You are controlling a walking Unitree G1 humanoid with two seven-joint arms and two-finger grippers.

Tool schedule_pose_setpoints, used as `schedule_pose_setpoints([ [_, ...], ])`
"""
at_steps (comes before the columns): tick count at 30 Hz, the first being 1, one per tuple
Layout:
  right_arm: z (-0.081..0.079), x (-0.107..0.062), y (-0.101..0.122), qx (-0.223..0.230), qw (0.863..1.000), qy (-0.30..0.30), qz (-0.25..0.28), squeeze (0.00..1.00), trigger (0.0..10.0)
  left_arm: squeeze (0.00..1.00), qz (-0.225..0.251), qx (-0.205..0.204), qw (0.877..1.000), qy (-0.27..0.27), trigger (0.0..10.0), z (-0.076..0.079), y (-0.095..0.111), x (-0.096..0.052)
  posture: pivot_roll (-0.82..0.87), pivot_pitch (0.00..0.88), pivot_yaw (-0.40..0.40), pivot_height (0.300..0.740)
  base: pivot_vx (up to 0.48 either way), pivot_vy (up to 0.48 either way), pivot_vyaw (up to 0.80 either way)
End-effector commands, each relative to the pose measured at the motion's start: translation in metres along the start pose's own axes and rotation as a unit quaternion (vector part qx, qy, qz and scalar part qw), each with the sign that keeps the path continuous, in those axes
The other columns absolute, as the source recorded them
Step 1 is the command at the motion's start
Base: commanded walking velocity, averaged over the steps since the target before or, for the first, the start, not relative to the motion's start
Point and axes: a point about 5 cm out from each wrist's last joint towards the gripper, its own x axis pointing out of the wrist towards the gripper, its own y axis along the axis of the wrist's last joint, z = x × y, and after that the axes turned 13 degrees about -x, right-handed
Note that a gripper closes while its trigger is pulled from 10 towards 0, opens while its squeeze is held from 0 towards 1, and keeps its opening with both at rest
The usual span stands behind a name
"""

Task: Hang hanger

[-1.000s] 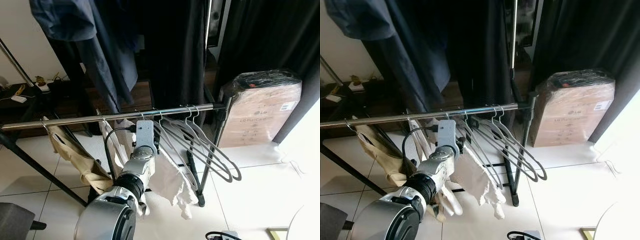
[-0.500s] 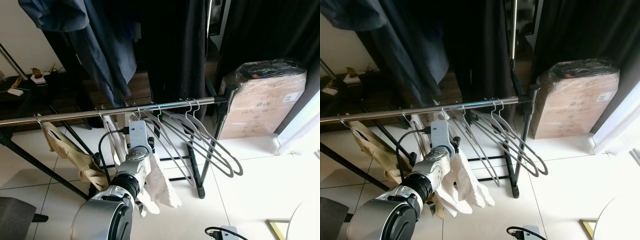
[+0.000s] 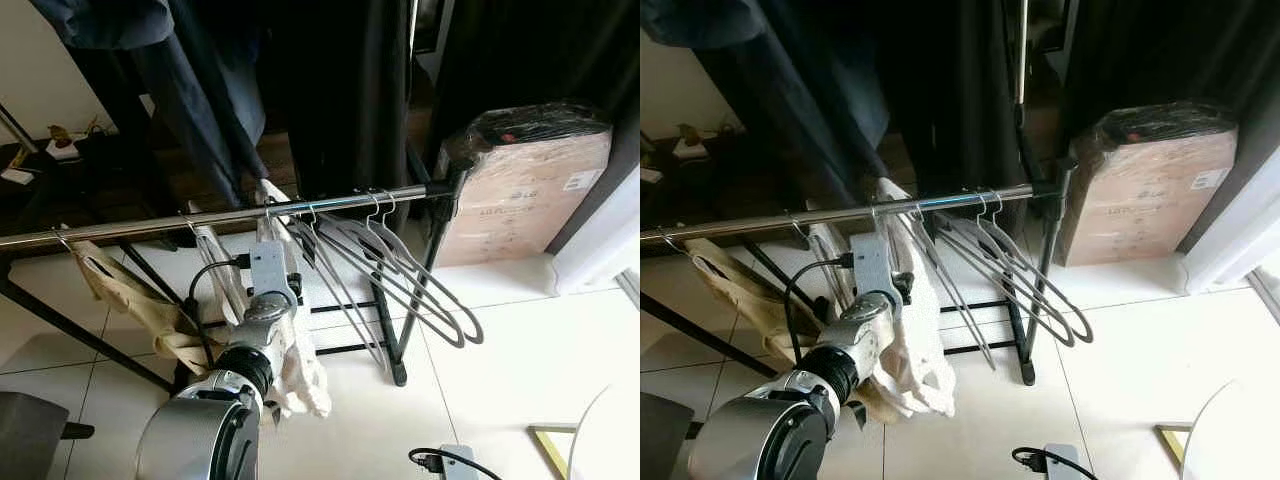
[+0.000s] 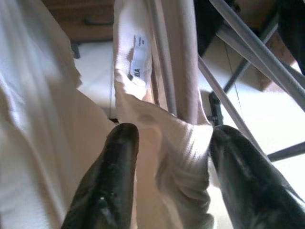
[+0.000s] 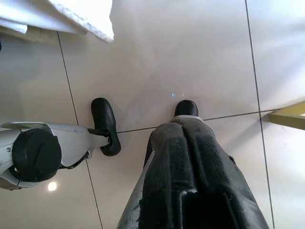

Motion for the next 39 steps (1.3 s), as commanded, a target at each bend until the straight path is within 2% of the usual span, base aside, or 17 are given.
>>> schedule_pose_setpoints([
  [1, -0.011, -0.005, -0.037, 0.016, 0.998, 0.018, -0.066, 0.00, 10.0, 0.00, -0.018, -0.002, 1.000, -0.009, 0.0, 0.002, -0.005, 0.000, -0.12, 0.240, 0.081, 0.740, 0.000, 0.000, 0.00],
  [9, -0.012, -0.005, -0.037, 0.019, 0.998, 0.018, -0.064, 0.00, 10.0, 0.00, -0.014, -0.008, 1.000, -0.014, 0.0, 0.006, -0.004, -0.001, -0.12, 0.244, 0.083, 0.740, 0.000, 0.000, 0.00],
  [13, -0.011, -0.005, -0.036, 0.020, 0.998, 0.016, -0.063, 0.00, 10.0, 0.00, 0.001, 0.006, 1.000, -0.015, 0.0, 0.007, 0.001, 0.000, -0.11, 0.238, 0.082, 0.740, 0.000, 0.000, 0.00],
  [15, -0.011, -0.005, -0.035, 0.021, 0.998, 0.015, -0.061, 0.00, 10.0, 0.00, 0.019, 0.029, 0.999, -0.017, 0.0, 0.008, 0.008, 0.000, -0.11, 0.234, 0.081, 0.740, 0.000, 0.000, 0.00],
  [21, -0.009, -0.004, -0.033, 0.020, 0.998, 0.015, -0.059, 0.00, 10.0, 0.00, 0.035, 0.051, 0.998, -0.011, 0.0, 0.007, 0.012, 0.000, -0.10, 0.222, 0.080, 0.740, 0.000, 0.000, 0.00],
  [32, -0.007, -0.004, -0.028, 0.018, 0.998, 0.014, -0.054, 0.00, 10.0, 0.00, 0.036, 0.075, 0.996, -0.029, 0.0, 0.005, 0.003, -0.002, -0.09, 0.189, 0.079, 0.740, 0.000, 0.000, 0.00],
  [39, -0.006, -0.003, -0.025, 0.017, 0.998, 0.012, -0.051, 0.00, 10.0, 0.00, 0.091, 0.091, 0.990, -0.053, 0.0, -0.002, 0.017, -0.006, -0.07, 0.163, 0.076, 0.740, 0.000, 0.000, 0.00],
])
